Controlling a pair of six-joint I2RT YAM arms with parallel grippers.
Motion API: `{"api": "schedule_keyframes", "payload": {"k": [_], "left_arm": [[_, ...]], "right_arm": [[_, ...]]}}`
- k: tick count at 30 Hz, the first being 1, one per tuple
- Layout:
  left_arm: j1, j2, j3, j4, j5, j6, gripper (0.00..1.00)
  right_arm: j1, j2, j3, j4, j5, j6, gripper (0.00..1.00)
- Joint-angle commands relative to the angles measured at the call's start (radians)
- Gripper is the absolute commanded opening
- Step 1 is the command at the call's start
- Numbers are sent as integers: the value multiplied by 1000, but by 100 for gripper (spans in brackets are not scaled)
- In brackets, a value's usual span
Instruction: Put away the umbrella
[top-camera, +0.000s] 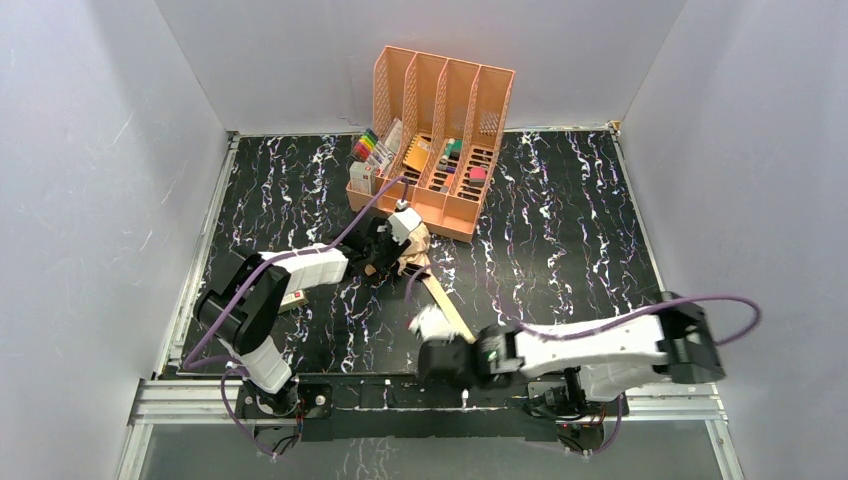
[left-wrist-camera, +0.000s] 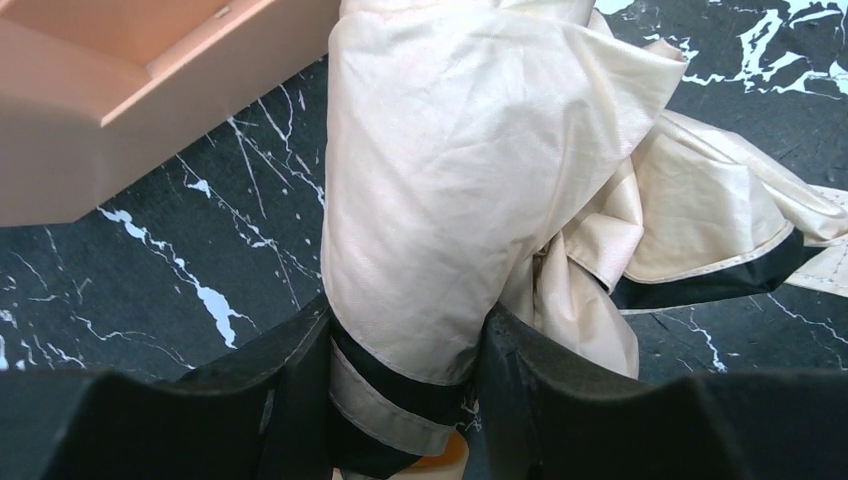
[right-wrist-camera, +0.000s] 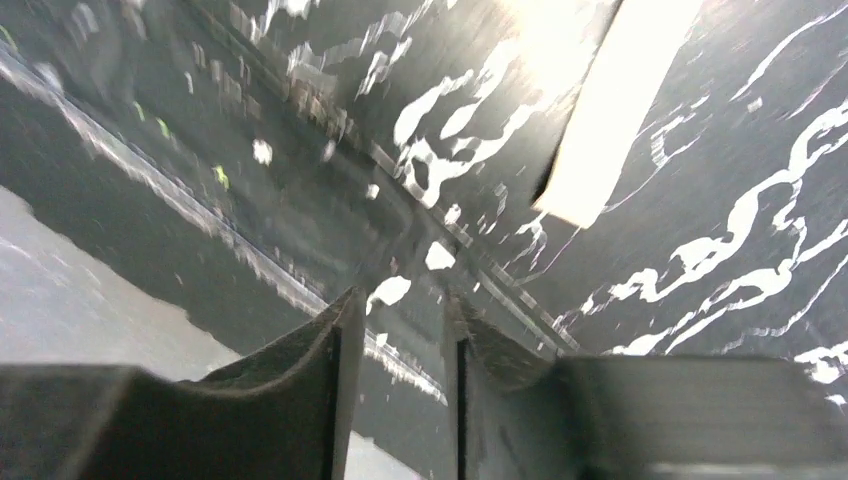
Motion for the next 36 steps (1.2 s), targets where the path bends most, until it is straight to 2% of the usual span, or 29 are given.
{"api": "schedule_keyframes", "payload": {"k": [1, 4, 7, 9, 12, 14, 15, 17, 21, 26, 28, 30, 36], "left_arm": [[-31, 1, -61, 10, -20, 77, 0], [-53, -1, -80, 46, -25, 108, 0], [-82, -4, -107, 102, -4, 158, 0], [-108, 0, -125, 150, -4, 198, 0], [-164, 6, -155, 212, -40, 267, 0], [-198, 11, -180, 253, -69, 312, 0], [-215, 13, -191, 273, -86, 331, 0], [-251, 18, -223, 312, -120, 371, 0], [-334, 40, -283, 421, -214, 462, 0], [-422, 67, -377, 602, -308, 577, 0], [-449, 67, -401, 640, -320, 599, 0], [-470, 69, -416, 659, -323, 618, 0], [-536, 107, -462, 744, -367, 685, 0]], "right_arm": [[-252, -262, -105, 235, -99, -66, 47], [-498, -393, -167, 339, -201, -122, 57], [-738, -425, -188, 407, -241, -195, 59], [-860, -402, -196, 493, -317, -292, 60], [-967, -349, -208, 626, -393, -429, 60], [-1008, -313, -200, 693, -442, -503, 61], [-1031, -288, -172, 689, -483, -528, 62], [-1090, -209, -81, 610, -572, -583, 71], [-1132, -121, -19, 606, -782, -764, 76], [-1136, -56, 56, 581, -812, -931, 78], [-1137, -33, 66, 570, -874, -1010, 79], [-1137, -12, 69, 568, -916, -1064, 84], [-1139, 29, 81, 556, -1034, -1235, 86]]}}
